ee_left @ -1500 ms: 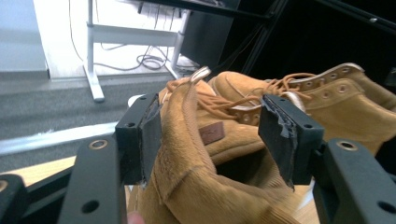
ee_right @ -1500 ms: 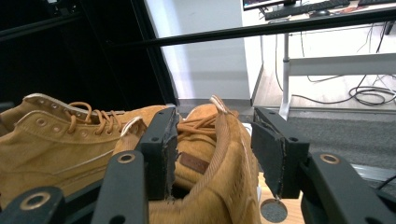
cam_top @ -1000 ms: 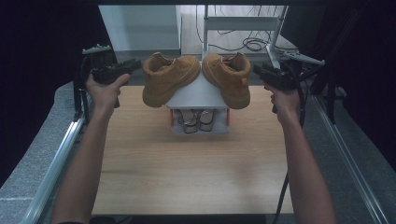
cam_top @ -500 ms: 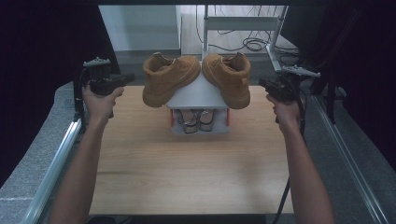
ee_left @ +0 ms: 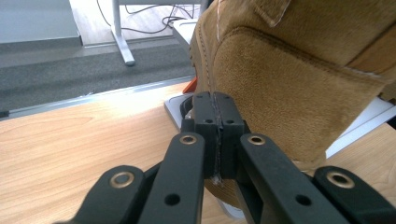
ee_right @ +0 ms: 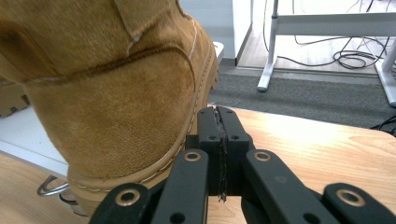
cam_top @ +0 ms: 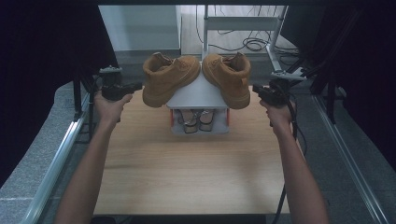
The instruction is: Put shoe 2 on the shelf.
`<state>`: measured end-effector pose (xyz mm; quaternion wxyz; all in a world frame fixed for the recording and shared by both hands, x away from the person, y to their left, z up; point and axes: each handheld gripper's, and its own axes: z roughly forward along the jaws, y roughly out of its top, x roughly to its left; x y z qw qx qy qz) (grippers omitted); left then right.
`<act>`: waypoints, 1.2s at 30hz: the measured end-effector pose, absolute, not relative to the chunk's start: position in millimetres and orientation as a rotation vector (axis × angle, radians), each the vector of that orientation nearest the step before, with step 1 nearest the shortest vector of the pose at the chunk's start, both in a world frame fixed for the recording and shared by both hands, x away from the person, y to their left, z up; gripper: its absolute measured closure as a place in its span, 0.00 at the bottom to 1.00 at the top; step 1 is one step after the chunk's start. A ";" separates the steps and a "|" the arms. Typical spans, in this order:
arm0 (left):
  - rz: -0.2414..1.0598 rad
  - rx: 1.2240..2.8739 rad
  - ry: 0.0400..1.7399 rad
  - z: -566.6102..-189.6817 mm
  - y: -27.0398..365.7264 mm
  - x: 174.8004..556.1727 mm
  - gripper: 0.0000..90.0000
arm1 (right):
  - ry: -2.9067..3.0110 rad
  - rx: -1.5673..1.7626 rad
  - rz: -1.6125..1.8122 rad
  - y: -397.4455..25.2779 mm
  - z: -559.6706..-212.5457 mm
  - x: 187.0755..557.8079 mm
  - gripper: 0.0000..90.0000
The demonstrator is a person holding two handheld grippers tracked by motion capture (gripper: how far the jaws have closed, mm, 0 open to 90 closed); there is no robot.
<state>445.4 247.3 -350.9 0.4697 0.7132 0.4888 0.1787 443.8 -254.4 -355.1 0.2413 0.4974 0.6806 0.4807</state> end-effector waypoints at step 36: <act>0.401 1.728 1.202 -347.1 213.0 452.9 0.99 | 1.875 1.301 1.236 -228.2 -360.0 446.3 1.00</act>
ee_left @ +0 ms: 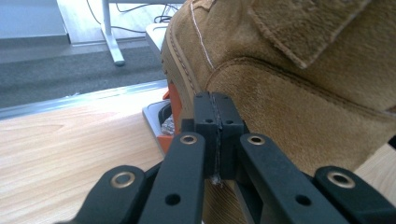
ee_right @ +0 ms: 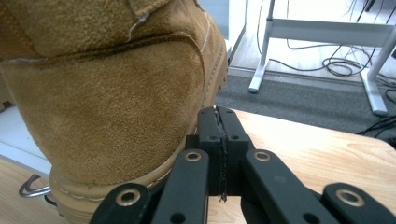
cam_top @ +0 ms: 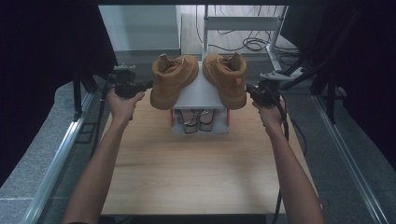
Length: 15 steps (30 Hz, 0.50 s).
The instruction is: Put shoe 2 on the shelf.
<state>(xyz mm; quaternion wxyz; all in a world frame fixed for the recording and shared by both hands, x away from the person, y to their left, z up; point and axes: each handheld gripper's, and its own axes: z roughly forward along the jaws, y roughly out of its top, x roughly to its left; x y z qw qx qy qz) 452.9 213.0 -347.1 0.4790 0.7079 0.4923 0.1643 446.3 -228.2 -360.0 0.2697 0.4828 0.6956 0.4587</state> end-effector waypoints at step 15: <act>0.315 1.744 1.143 -346.3 185.4 457.5 1.00 | 1.898 1.302 1.271 -216.1 -365.5 455.9 0.99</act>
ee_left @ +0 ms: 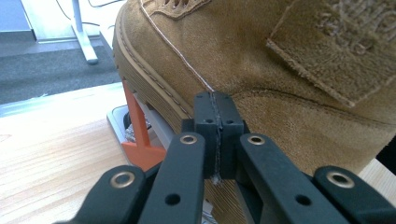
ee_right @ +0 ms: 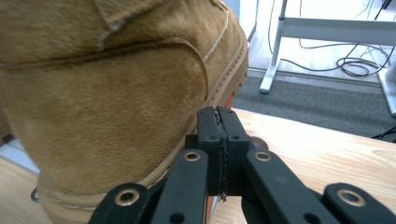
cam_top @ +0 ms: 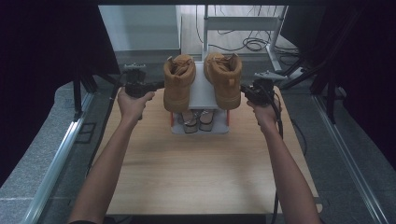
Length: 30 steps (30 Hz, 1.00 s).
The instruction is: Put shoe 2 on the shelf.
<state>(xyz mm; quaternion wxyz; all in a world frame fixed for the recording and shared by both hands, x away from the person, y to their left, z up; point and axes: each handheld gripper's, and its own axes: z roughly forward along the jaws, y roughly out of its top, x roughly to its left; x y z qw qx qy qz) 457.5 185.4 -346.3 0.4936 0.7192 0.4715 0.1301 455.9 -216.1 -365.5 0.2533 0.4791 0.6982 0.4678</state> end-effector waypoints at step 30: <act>0.331 1.752 1.136 -349.3 145.8 470.3 1.00 | 1.937 1.248 1.263 -174.8 -367.3 464.7 1.00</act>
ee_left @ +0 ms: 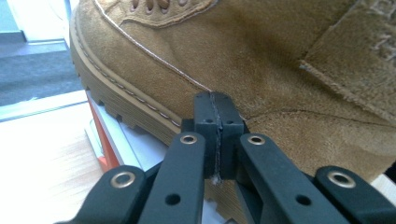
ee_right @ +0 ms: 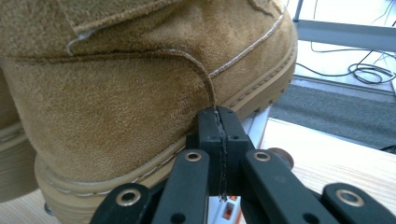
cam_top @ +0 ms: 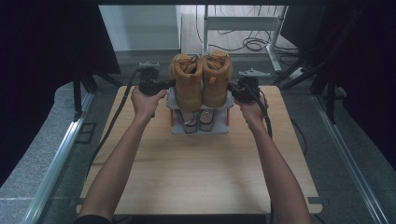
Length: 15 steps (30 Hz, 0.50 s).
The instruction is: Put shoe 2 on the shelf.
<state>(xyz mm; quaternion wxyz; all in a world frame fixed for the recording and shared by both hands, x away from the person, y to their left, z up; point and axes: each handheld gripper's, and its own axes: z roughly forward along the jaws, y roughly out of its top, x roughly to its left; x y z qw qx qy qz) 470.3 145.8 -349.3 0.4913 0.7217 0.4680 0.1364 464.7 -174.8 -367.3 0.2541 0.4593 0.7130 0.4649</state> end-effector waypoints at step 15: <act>0.353 1.772 1.125 -348.7 146.4 469.2 1.00 | 1.944 1.238 1.271 -176.5 -368.0 465.0 1.00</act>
